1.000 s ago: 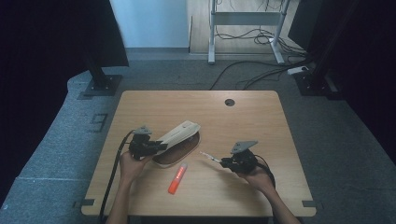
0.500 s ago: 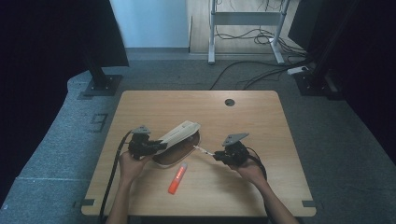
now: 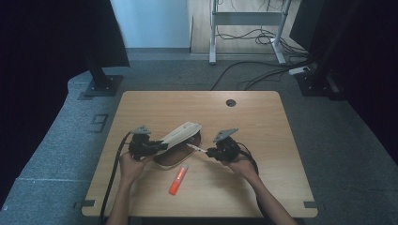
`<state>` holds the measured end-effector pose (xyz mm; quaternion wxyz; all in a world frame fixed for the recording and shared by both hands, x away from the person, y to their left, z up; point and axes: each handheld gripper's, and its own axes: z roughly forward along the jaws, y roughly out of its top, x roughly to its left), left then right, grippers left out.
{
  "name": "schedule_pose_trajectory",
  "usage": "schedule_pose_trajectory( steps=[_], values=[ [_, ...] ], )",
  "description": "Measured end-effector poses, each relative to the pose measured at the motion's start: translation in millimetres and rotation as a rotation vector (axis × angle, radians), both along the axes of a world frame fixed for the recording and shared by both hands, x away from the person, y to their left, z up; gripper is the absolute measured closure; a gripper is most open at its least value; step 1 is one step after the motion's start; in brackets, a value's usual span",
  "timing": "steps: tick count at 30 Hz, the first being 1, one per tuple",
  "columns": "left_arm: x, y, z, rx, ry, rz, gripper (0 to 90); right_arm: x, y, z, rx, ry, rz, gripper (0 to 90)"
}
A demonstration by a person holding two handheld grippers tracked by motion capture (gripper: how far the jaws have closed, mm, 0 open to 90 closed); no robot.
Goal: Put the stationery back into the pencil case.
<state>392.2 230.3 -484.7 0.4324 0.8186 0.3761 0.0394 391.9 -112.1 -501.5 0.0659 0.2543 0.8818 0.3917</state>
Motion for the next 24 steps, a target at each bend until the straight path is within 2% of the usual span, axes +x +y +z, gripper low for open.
schedule_pose_trajectory(
  steps=[7, 24],
  values=[
    [-0.1, 0.1, 0.5, -0.004, 0.0, -0.001, 75.4, 8.9, 13.8, -2.2, -0.024, 0.003, 0.005, 78.5],
    [-0.3, -0.1, 1.2, -0.006, -0.002, -0.006, 75.4, 23.5, 45.0, -10.0, -0.045, 0.009, 0.026, 78.5]
  ],
)
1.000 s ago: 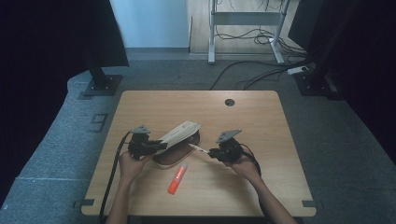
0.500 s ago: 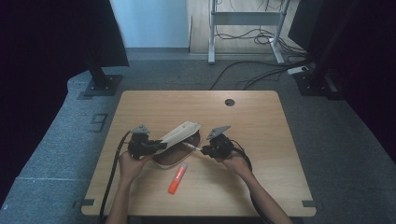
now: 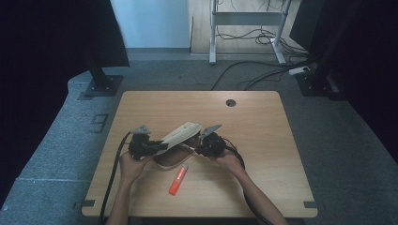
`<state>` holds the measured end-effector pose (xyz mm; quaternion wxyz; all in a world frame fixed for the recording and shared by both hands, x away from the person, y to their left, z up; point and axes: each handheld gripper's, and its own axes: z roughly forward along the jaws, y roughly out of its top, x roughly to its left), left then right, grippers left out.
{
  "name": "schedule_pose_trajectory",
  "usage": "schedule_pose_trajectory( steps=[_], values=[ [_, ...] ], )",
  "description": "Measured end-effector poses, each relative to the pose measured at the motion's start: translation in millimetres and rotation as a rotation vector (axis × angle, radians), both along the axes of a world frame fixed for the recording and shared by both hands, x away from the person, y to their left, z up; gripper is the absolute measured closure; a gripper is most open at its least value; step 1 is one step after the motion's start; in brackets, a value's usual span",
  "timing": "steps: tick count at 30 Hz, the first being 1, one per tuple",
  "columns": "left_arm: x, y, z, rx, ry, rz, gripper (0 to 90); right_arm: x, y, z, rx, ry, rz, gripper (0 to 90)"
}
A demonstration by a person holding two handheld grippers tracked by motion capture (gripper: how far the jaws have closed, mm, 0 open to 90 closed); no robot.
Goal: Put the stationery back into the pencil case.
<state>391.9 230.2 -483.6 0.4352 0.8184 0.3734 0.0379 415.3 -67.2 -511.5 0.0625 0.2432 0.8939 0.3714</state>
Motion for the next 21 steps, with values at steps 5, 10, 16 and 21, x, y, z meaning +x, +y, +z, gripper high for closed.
schedule_pose_trajectory(
  steps=[5, 10, 16, 21],
  values=[
    [0.1, -0.2, 0.0, 0.0, 0.001, -0.002, 75.4, 4.4, 11.5, -2.6, -0.004, -0.002, 0.008, 78.5],
    [0.1, -0.3, 0.0, -0.001, 0.002, -0.004, 75.4, 8.0, 23.3, -4.1, -0.006, -0.005, 0.022, 78.5],
    [0.0, -0.4, 0.1, -0.002, 0.003, -0.005, 75.4, 14.1, 34.5, -6.8, -0.008, 0.001, 0.025, 78.4],
    [0.1, 0.0, 0.0, 0.001, 0.002, -0.003, 75.3, 19.3, 40.5, -8.7, -0.013, 0.004, 0.024, 78.3]
  ],
)
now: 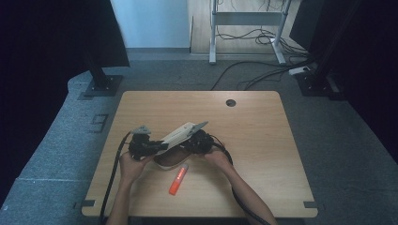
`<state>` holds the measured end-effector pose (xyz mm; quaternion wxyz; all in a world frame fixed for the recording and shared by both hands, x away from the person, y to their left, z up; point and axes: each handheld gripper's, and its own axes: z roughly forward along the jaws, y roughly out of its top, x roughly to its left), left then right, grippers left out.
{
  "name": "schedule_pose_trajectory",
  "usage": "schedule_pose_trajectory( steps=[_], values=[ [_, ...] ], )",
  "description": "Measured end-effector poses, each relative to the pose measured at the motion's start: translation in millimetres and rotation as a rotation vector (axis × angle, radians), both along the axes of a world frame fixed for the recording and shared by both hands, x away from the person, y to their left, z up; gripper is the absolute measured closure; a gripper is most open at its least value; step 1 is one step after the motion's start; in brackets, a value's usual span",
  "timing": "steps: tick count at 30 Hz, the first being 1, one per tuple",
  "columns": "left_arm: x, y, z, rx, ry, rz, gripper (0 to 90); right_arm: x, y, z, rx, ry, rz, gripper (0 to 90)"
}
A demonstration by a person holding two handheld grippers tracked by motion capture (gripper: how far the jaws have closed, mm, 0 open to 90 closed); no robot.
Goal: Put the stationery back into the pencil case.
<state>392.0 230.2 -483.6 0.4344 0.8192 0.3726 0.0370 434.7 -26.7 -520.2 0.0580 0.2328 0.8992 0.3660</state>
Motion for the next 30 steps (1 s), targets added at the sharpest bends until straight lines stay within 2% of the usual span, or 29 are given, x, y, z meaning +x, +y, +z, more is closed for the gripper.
schedule_pose_trajectory(
  steps=[7, 15, 21, 30],
  values=[
    [0.2, 0.5, -0.2, 0.001, 0.002, 0.003, 75.3, 5.7, 2.3, -3.5, -0.005, 0.002, -0.003, 77.6],
    [0.5, 1.3, -0.5, -0.003, 0.005, 0.002, 75.3, 9.2, 3.5, -1.1, -0.026, -0.035, -0.009, 75.5],
    [0.7, 1.8, -0.6, -0.008, 0.008, 0.0, 75.3, 14.2, 0.8, -0.5, -0.044, -0.053, -0.041, 69.1],
    [1.1, 2.7, -1.1, -0.014, 0.013, 0.0, 75.2, 18.1, -7.8, 0.3, -0.039, -0.068, -0.08, 58.4]
  ],
)
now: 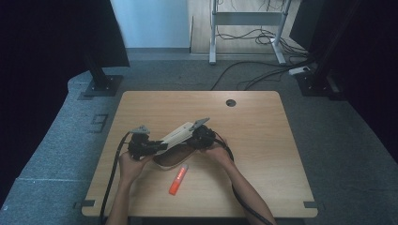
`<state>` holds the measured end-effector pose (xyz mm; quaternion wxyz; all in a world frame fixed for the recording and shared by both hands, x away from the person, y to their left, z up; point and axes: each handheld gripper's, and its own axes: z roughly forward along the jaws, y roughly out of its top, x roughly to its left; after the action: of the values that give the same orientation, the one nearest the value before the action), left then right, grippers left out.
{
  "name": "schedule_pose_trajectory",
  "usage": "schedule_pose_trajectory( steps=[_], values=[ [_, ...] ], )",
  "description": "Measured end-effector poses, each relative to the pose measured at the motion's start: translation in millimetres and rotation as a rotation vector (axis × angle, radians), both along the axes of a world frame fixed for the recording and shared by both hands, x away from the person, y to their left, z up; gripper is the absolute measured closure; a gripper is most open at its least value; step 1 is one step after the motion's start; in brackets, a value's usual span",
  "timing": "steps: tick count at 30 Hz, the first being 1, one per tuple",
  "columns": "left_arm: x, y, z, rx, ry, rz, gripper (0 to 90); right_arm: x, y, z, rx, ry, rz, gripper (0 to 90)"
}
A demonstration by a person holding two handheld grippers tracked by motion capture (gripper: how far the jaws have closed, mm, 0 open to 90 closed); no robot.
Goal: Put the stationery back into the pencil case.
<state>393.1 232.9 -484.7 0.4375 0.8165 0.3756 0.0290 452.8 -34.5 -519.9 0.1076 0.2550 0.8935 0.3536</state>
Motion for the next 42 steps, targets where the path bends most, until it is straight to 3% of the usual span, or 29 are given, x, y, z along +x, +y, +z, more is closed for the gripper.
schedule_pose_trajectory(
  steps=[9, 16, 25, 30, 35, 42],
  values=[
    [0.6, 1.5, -0.5, -0.007, 0.001, 0.001, 75.2, 0.0, -19.0, 5.5, 0.008, 0.001, -0.027, 59.4],
    [0.7, 1.4, -0.7, -0.008, 0.002, 0.0, 75.1, -1.3, -36.1, 3.8, 0.007, 0.028, -0.048, 72.9],
    [0.6, 1.0, -0.9, -0.009, 0.003, 0.0, 75.1, -0.4, -30.7, -3.5, 0.007, 0.036, -0.048, 81.0],
    [0.6, 0.6, -1.0, -0.01, 0.002, -0.001, 75.0, 1.4, -25.5, -3.3, 0.025, 0.037, -0.046, 81.6],
    [0.6, 0.8, -1.1, -0.009, 0.002, 0.0, 75.0, 1.0, -20.3, -5.9, 0.012, 0.029, -0.036, 79.6],
    [1.0, 1.5, -1.5, -0.011, 0.003, -0.001, 75.0, -3.3, -28.7, 2.4, 0.035, 0.023, -0.049, 65.4]
  ],
)
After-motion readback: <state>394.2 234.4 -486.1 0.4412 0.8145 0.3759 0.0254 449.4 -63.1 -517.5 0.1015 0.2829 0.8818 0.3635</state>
